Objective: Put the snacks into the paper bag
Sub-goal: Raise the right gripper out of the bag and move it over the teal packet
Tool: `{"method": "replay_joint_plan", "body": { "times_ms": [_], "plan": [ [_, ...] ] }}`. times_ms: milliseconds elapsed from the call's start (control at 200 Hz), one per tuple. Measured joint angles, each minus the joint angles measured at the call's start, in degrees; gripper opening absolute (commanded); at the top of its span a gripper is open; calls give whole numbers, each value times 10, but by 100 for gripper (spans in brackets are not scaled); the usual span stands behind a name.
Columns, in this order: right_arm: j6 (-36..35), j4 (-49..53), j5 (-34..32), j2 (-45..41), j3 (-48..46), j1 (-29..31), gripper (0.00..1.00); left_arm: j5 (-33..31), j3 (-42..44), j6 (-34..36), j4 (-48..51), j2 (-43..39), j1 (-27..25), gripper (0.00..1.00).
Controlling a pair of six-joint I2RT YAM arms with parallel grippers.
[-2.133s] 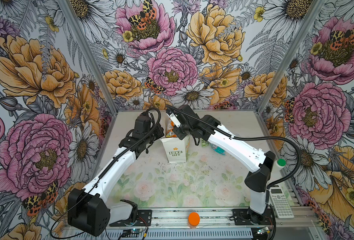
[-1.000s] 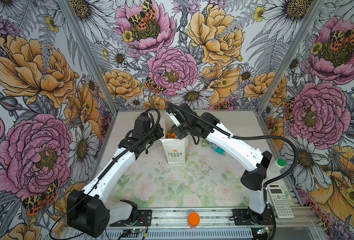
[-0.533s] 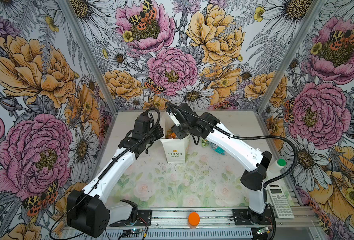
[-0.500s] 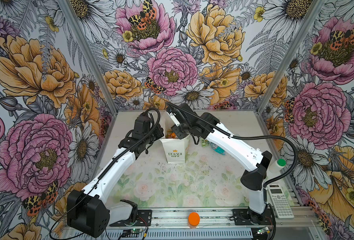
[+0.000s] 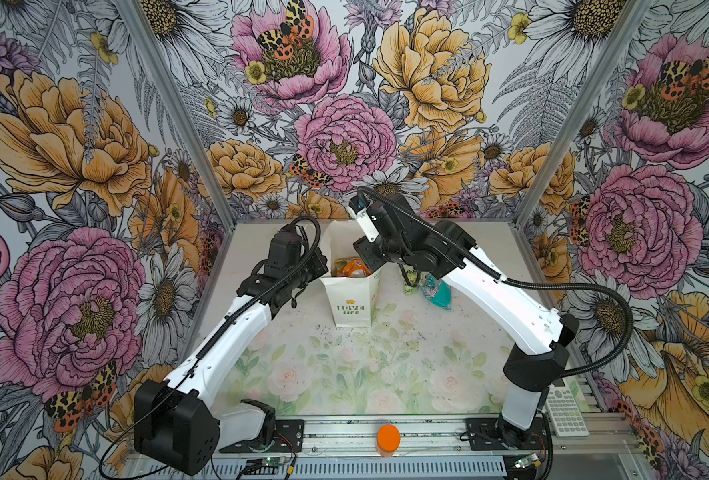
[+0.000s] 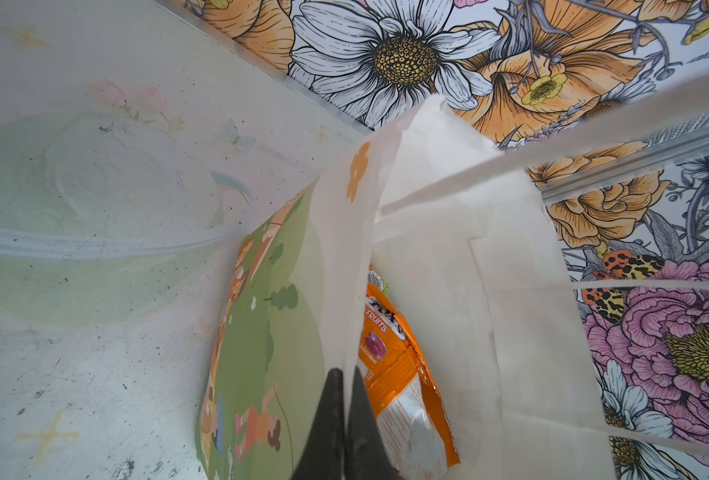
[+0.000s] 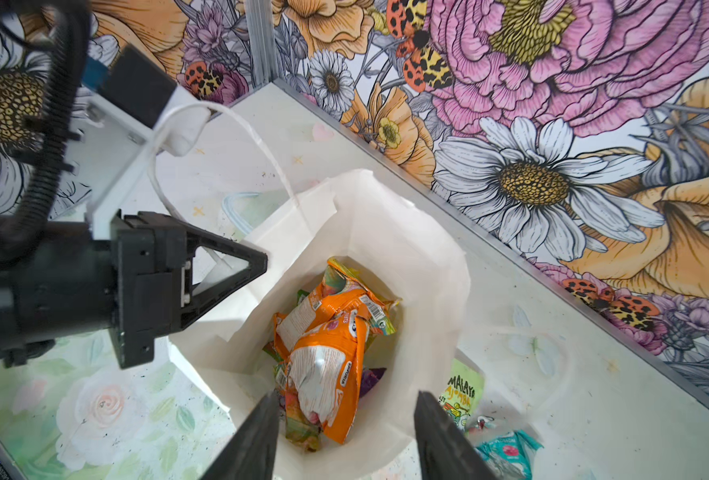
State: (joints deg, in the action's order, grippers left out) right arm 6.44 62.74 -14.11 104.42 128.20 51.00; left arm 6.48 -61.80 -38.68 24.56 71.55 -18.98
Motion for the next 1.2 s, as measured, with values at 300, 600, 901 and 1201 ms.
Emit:
{"method": "replay_joint_plan", "body": {
  "times_ms": [300, 600, 901, 1201],
  "plan": [
    [15, -2, -13, -85, -50, 0, 62, 0, 0, 0, 0, 0, 0, 0],
    [28, -2, -78, -172, -123, 0, 100, 0, 0, 0, 0, 0, -1, 0],
    [39, -15, -145, -262, -223, -3, 100, 0, 0, 0, 0, 0, -4, 0],
    [119, -37, -179, -330, -342, -98, 100, 0, 0, 0, 0, 0, -4, 0]
  ]
}}
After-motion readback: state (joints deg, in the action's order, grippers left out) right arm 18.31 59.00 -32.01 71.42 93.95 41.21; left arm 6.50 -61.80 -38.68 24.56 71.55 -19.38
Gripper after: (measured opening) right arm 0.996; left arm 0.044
